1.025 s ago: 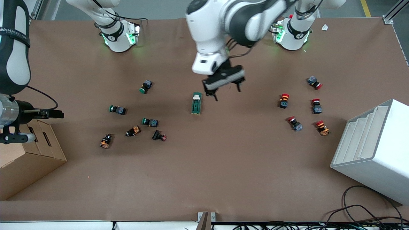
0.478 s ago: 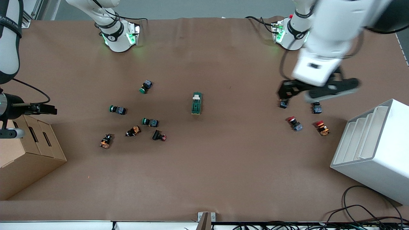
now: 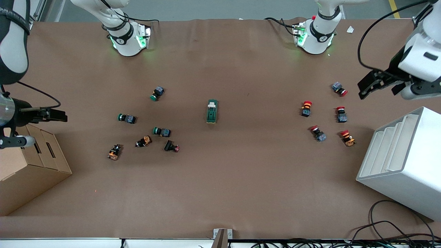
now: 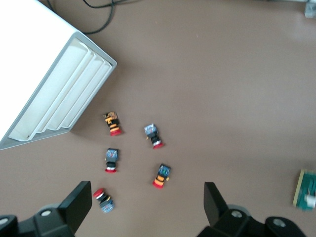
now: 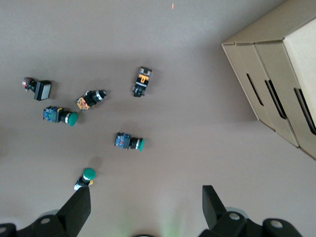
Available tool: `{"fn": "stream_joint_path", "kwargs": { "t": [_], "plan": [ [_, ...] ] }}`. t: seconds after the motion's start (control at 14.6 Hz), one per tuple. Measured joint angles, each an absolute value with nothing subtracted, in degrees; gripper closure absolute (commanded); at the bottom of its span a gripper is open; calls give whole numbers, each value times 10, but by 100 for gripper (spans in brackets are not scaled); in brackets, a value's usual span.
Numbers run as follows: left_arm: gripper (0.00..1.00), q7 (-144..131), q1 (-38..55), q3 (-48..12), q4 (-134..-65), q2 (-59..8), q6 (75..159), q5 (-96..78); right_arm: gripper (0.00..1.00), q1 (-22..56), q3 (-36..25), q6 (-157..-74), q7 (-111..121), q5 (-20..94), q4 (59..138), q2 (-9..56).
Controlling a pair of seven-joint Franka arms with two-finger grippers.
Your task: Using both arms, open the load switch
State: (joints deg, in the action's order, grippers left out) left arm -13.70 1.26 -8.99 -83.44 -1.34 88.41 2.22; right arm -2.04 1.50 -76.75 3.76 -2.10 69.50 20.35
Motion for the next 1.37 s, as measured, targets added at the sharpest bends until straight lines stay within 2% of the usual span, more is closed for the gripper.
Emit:
{"fn": "stream_joint_path", "kwargs": {
  "t": [0.27, 0.55, 1.37],
  "plan": [
    [0, -90, -6, -75, -892, 39, 872, -23, 0, -20, 14, -733, 38, -21, 695, 181],
    [0, -88, -14, -75, -927, 73, 857, -35, 0, -19, 12, -733, 38, -21, 708, 162],
    [0, -73, -16, -70, -927, 79, 859, 12, 0, -10, -8, -754, 18, -23, 803, 39]
  ]
}}
